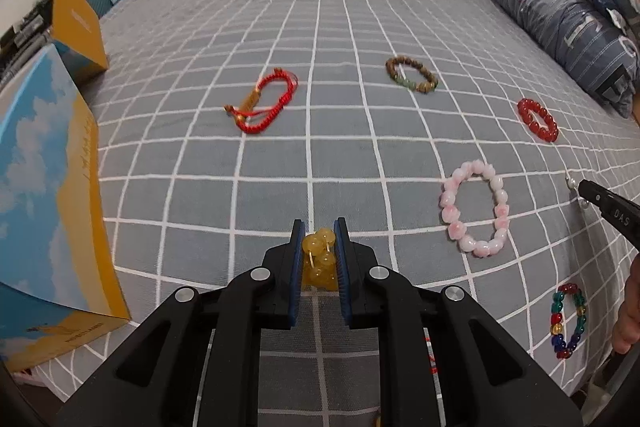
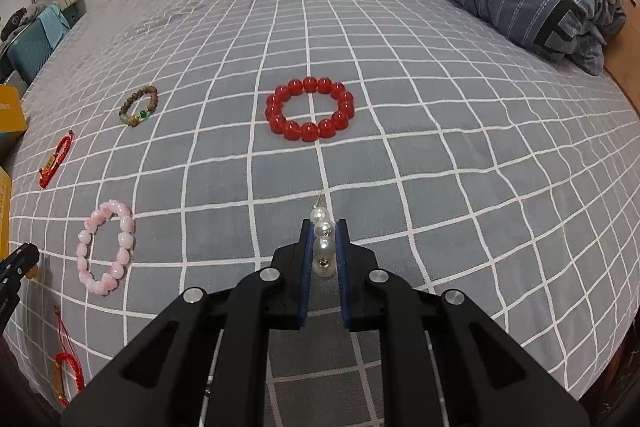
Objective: Organize jewelry
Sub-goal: 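Carry the yellow bracelet and pearl pendant with both tools over the white box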
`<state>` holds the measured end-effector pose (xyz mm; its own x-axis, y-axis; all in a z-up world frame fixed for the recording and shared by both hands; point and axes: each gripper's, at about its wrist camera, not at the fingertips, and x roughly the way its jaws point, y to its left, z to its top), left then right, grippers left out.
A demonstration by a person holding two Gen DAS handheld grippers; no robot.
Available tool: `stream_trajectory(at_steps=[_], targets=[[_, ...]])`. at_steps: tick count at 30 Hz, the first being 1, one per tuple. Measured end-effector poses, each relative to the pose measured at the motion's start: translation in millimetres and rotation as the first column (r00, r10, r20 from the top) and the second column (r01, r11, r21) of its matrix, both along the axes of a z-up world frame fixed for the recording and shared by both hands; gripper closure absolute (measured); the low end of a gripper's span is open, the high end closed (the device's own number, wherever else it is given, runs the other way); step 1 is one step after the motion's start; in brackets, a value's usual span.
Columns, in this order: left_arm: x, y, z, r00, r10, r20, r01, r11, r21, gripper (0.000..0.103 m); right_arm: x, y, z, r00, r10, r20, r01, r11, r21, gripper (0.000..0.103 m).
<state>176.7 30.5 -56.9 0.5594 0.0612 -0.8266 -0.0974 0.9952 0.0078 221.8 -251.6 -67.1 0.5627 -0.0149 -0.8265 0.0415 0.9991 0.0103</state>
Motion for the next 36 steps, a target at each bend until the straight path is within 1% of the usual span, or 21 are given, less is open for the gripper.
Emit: stream_trajectory(at_steps=[5,9,12,15,18,19,23,25,29,32,36], targets=[[-7.0,-1.7,12.3,0.997,0.003,0.077,-0.004,1.0,0.004,0.089,-4.7,3.6,7.4,0.998,0.008,0.055,-0.007,1.0,-0.022,0.092],[-10.8,-0.9,23.9,0.988,0.033,0.153,-0.036,0.999,0.023,0.089,-9.2,5.5,14.2,0.995,0.017,0.097,-0.014,0.999,-0.029,0.092],[-17.2,1.0,36.5,0.971,0.054,0.231,-0.062,0.998,0.027,0.089,-11.4,7.4,19.0,0.991,0.022,0.131,-0.018,0.999,-0.034,0.092],[-21.9,4.8,45.6,0.956,0.08,0.281,-0.089,0.996,0.018,0.089,-14.1,10.4,24.5,0.985,0.02,0.174,-0.012,0.999,-0.048,0.092],[-29.3,3.7,55.9,0.938,0.092,0.335,-0.116,0.992,0.052,0.089,-18.4,11.4,31.6,0.976,0.015,0.217,-0.004,0.999,-0.053,0.092],[-31.6,4.4,58.7,0.934,0.095,0.344,-0.118,0.992,0.048,0.089,-20.8,12.2,35.0,0.971,0.012,0.238,0.003,0.998,-0.065,0.093],[-36.0,7.2,65.7,0.93,0.104,0.351,-0.122,0.992,0.028,0.089,-27.9,14.1,44.8,0.958,0.014,0.287,0.009,0.997,-0.078,0.093],[-35.2,9.8,66.5,0.938,0.109,0.33,-0.114,0.993,-0.003,0.089,-29.1,14.5,46.5,0.959,0.011,0.284,0.008,0.998,-0.066,0.093],[-38.7,9.8,70.6,0.938,0.11,0.328,-0.121,0.993,0.012,0.089,-31.1,20.3,50.2,0.959,0.018,0.281,0.002,0.997,-0.071,0.093],[-39.4,13.1,74.2,0.944,0.117,0.309,-0.123,0.992,-0.002,0.089,-31.4,23.9,55.2,0.961,0.017,0.275,0.002,0.998,-0.067,0.093],[-45.7,21.9,85.5,0.946,0.129,0.298,-0.123,0.992,-0.041,0.089,-34.8,34.7,66.7,0.961,0.025,0.275,-0.012,0.999,-0.051,0.092]])
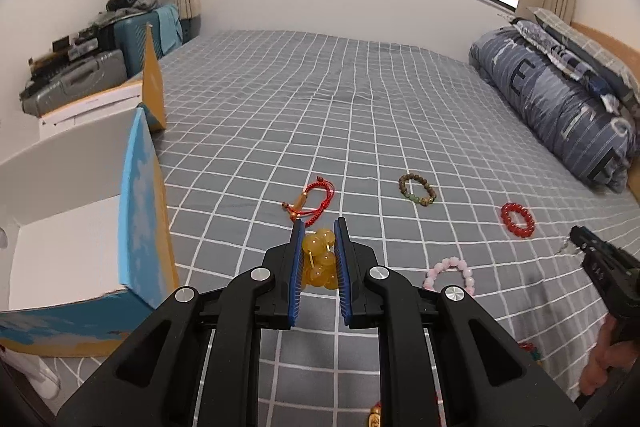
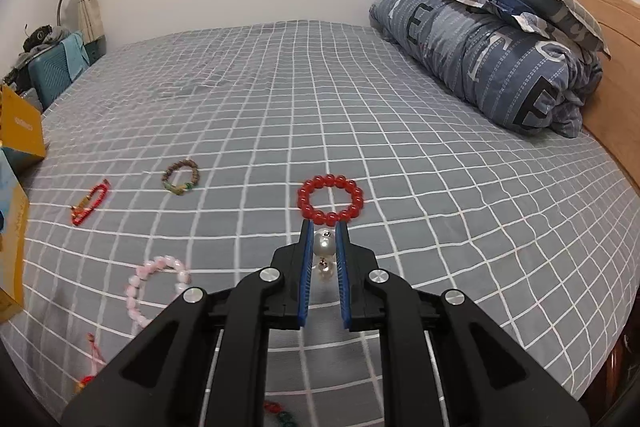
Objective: Organize jewelry
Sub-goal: 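Carry the yellow bracelet and pearl pendant with both tools over the white box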
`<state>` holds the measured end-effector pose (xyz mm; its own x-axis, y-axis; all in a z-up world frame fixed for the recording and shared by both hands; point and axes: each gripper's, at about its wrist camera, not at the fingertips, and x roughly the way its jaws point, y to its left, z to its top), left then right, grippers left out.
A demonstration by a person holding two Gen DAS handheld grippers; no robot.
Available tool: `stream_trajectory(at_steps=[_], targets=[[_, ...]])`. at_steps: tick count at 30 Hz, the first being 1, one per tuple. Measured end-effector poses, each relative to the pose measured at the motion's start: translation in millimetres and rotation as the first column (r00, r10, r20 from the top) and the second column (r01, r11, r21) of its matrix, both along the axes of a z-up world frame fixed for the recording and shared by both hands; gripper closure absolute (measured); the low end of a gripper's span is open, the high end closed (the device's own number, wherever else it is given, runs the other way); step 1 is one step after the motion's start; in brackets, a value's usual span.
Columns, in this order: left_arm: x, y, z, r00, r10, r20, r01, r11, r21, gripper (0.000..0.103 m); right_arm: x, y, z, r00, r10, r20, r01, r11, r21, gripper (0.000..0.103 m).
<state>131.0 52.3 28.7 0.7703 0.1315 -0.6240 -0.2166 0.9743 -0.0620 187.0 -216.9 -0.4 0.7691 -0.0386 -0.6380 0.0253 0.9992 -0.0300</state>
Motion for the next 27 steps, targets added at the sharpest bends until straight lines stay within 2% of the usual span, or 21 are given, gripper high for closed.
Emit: stream_trajectory(at_steps=[6,11,15,19,27], targets=[[-17.4,27.0,25.7,1.0,0.024,0.012,-0.024,1.0,0.001,0.089,-4.7,39.0,23.8,0.998,0.06,0.024,-0.06,0.998,0.003,0.092],[-42.6,72.2,48.7,0.995,0.094,0.021,-0.093,0.995,-0.017,0.089,-6.3,91.8,47.3,0.988,0.148,0.046,-0.148,0.989,0.007,0.093],[-64.5,110.5,65.1,0.985,0.172,0.032,-0.173,0.985,0.025,0.089,-10.4,144.3,63.1,0.972,0.228,0.06,-0.229,0.973,0.009,0.093],[-88.1,154.0,74.4,0.966,0.256,0.027,-0.257,0.965,0.046,0.089,-23.9,204.7,76.5,0.943,0.324,0.077,-0.324,0.946,-0.016,0.093],[-137.9,235.8,71.1,0.914,0.405,-0.026,-0.403,0.913,0.06,0.089,-60.8,331.8,95.8,0.846,0.53,0.066,-0.527,0.848,-0.047,0.093]])
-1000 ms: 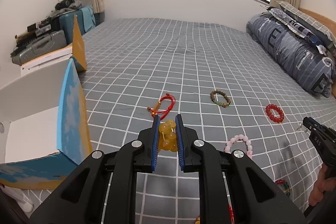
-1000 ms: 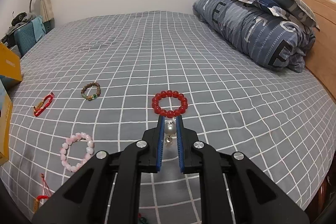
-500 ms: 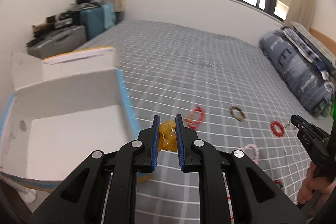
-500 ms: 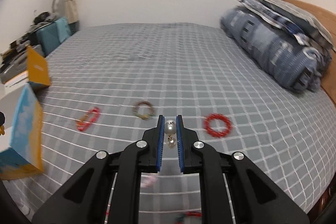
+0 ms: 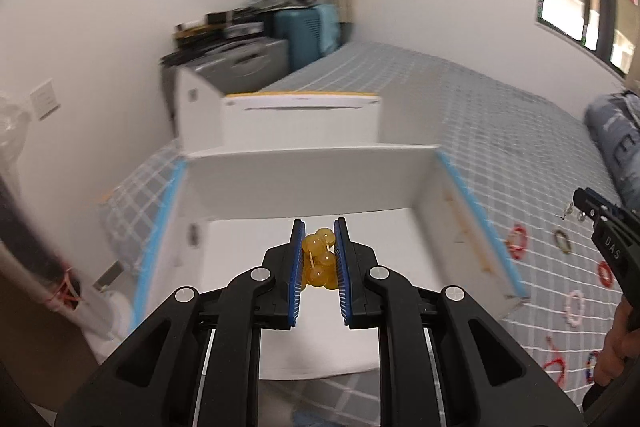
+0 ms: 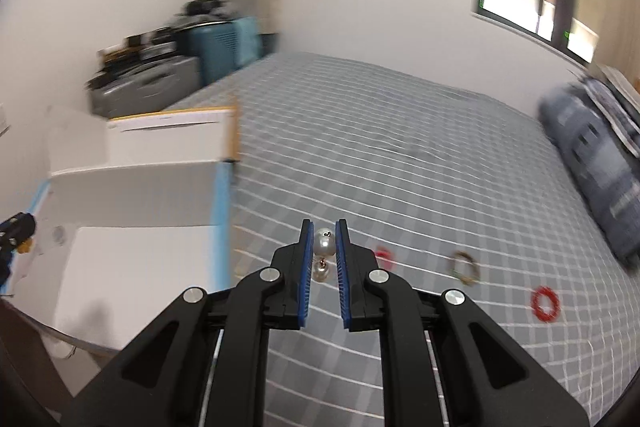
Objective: Organize jewelry
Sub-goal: 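Carry the yellow bracelet and pearl pendant with both tools over the white box, then open both tools to drop the yellow bracelet and pearl pendant into the box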
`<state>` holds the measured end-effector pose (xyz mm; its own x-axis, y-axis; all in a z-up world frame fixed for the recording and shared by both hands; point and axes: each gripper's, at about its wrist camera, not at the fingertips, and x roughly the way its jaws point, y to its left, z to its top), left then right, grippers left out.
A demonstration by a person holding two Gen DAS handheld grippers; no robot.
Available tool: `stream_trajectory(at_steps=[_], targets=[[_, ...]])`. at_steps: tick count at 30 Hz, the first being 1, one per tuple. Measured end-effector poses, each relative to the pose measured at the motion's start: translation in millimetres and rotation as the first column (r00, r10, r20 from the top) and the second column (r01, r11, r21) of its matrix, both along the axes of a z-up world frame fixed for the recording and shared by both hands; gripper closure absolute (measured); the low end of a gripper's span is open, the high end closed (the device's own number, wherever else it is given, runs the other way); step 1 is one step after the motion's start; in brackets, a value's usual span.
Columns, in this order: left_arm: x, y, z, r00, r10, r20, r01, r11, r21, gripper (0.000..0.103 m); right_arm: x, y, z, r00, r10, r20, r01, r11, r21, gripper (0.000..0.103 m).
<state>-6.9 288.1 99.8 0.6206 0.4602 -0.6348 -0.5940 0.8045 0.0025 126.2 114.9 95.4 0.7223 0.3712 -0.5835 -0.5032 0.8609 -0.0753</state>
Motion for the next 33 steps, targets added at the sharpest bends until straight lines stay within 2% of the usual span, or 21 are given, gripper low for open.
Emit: stream_trajectory(at_steps=[7,13,19,22,27,29,31,33], targets=[[-12.9,42.1,-14.3,0.996,0.056,-0.064,-0.056,0.998,-0.004,0.089,-11.5,82.6,-15.8,0.988,0.118,-0.098,-0.124,0.99,-0.063,0.093],[-3.9,70.4,-41.9,0.989,0.042,-0.145,-0.057,0.994,-0.097,0.089,-1.4,127.7,-47.7,0.958,0.133,-0.256,-0.168,0.978,-0.121,0.093],[6.2,84.8,-69.0,0.974,0.028,-0.224,-0.066,0.985,-0.161,0.089,11.6,135.8,-85.0,0.922,0.102,-0.373,-0.178,0.969,-0.173,0.093],[7.8,84.9,-75.3,0.969,0.031,-0.244,-0.07,0.986,-0.153,0.089,11.3,134.0,-93.6,0.912,0.104,-0.396,-0.185,0.968,-0.172,0.093],[9.8,89.7,-80.4,0.966,0.036,-0.258,-0.082,0.982,-0.17,0.088,10.0,131.6,-90.4,0.915,0.092,-0.392,-0.173,0.969,-0.176,0.092],[11.3,88.6,-81.7,0.963,0.033,-0.266,-0.079,0.983,-0.163,0.085,12.2,132.8,-91.8,0.912,0.09,-0.4,-0.175,0.967,-0.183,0.092],[12.1,91.0,-84.0,0.962,0.031,-0.271,-0.079,0.983,-0.168,0.084,15.4,136.8,-93.2,0.914,0.089,-0.396,-0.177,0.966,-0.189,0.087],[12.3,91.8,-83.5,0.962,0.038,-0.272,-0.088,0.981,-0.173,0.081,15.4,136.7,-91.6,0.913,0.092,-0.398,-0.176,0.968,-0.181,0.07]])
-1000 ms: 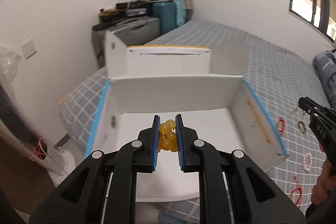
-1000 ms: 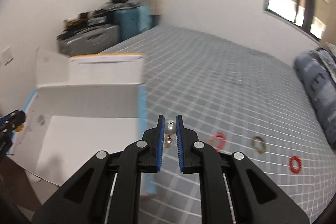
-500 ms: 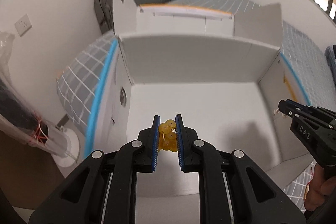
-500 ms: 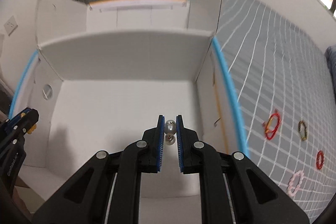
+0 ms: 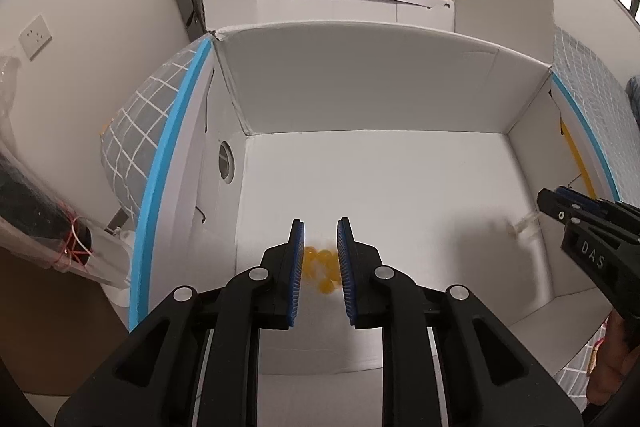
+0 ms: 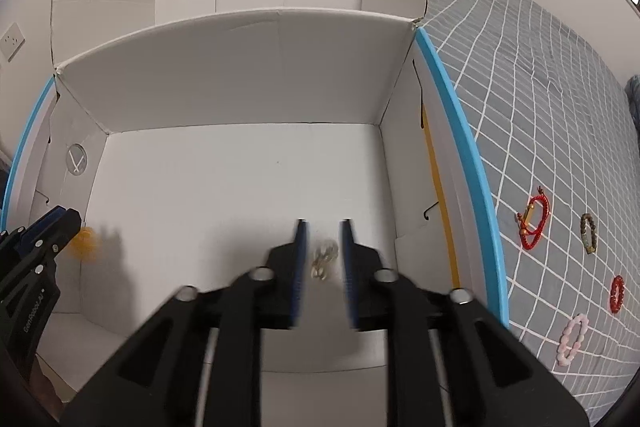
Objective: Organize jewelry
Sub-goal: 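Open both tools to drop the yellow bracelet and pearl pendant into the box, then move both tools back over the bed toward the pink and red bracelets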
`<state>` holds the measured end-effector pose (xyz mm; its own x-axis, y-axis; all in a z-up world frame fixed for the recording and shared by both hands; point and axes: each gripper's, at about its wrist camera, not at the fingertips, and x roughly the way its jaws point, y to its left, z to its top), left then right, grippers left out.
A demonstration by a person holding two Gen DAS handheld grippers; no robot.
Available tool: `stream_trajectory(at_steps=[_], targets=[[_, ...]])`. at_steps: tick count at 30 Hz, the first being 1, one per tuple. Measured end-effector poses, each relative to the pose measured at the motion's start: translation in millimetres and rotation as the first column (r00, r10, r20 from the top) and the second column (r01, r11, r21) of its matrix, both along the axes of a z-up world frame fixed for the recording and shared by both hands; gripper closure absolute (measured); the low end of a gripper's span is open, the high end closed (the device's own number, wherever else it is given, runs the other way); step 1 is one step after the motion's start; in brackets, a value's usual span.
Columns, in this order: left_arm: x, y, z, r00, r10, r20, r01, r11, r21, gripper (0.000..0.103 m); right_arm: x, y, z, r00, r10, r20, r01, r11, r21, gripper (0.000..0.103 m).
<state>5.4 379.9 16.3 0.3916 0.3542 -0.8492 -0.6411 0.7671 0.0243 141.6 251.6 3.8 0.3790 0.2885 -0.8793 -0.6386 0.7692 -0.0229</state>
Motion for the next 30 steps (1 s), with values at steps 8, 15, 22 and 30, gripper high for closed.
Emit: stream_trajectory(at_steps=[8,15,22,30], targets=[[-5.2,-8.9,15.5,0.999,0.01,0.041,-0.013,0.998,0.062,0.022,-5.6,-5.5,15.4,1.0,0.009,0.017,-0.01,0.998,0.057,0.034],[-9.6,-10.1,24.2,0.998,0.029,0.057,-0.034,0.995,0.099,0.01,-12.0,-10.5,30.2,0.999,0.026,0.045,-0.031,0.994,0.109,0.017],[-15.4,-11.1,33.7,0.996,0.041,0.077,-0.049,0.993,0.108,0.009,-21.4,-13.2,45.1,0.996,0.036,0.08,-0.047,0.987,0.152,0.009],[-25.8,-21.7,49.7,0.991,0.039,0.127,-0.052,0.994,0.1,0.008,-29.9,-28.8,60.2,0.99,0.035,0.14,-0.06,0.983,0.175,0.008]])
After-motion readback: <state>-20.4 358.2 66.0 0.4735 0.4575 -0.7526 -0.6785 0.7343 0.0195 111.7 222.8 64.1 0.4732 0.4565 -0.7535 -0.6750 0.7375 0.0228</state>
